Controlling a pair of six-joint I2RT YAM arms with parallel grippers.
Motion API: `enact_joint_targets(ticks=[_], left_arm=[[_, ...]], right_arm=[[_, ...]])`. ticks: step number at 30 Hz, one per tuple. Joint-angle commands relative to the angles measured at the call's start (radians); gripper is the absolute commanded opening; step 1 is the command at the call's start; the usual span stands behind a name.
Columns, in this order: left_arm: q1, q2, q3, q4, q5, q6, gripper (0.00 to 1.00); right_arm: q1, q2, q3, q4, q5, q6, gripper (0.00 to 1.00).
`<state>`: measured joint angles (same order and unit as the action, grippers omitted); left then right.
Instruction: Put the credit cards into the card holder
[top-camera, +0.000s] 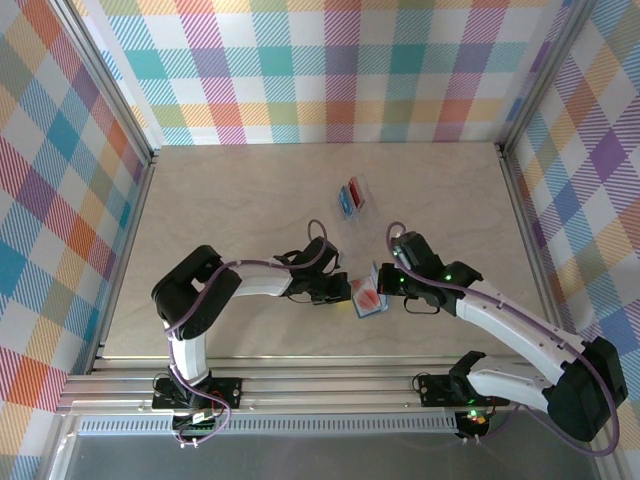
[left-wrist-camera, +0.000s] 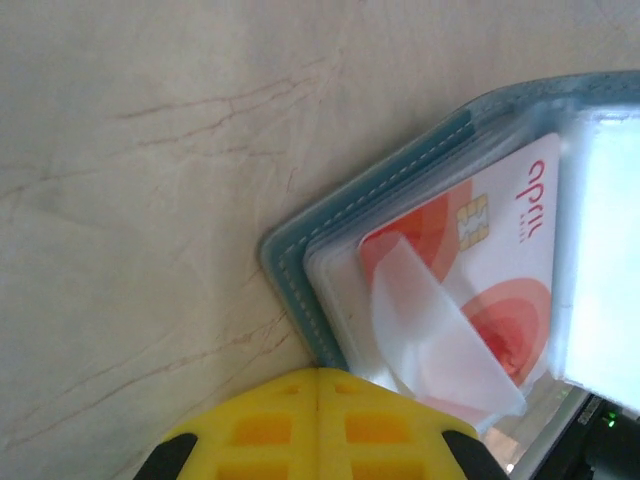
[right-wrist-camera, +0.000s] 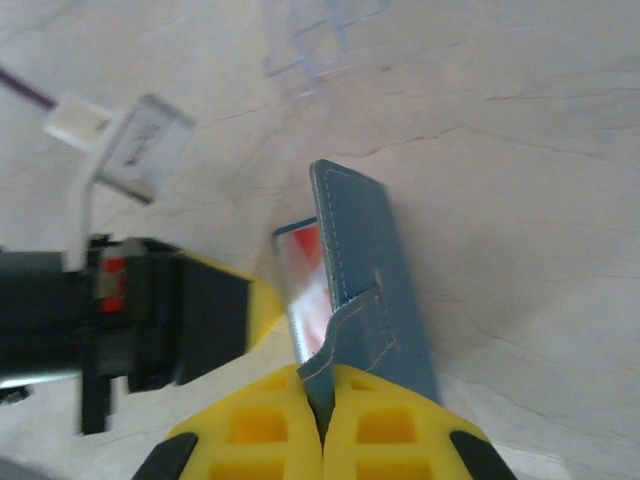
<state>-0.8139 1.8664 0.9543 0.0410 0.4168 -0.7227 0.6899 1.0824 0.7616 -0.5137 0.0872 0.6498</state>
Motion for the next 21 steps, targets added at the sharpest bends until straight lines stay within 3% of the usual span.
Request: enact_joint_targets(ticks=[1,5,10,15,19,21], left_arm=[[-0.021,0.028,0.011,0.023,-0.029,-0.028,0.03],[-0.021,0.028,0.005,0.029,-0.037,-0.043,0.03],[0.002,-0.028,-0.040,0.013,-0.072,-0.072,0.02],[0.012,-0.146,-0.092,-0.090,-0.144,-0.051,0.06],[0.026,-0.267,-0.147,-0.151,-0.181,-0.051,0.08],[0.033,-0.323,-0.156,-0.205,-0.207,-0.039,0.10]], right_arm=[[-0.001,0.051,-0.040,0.149,-0.188,-0.001,0.00],[-0.001,0.128,-0.089,0.296,-0.302,0.042,0.00],[-0.001,0.236,-0.122,0.399,-0.329,0.055,0.02],[0.000,0.219,-0.122,0.379,-0.300,0.024,0.39],[0.000,0.257,-0.063,0.309,-0.357,-0.021,0.46],[0.000,0.285,-0.046,0.327,-0.441,-0.030,0.48]])
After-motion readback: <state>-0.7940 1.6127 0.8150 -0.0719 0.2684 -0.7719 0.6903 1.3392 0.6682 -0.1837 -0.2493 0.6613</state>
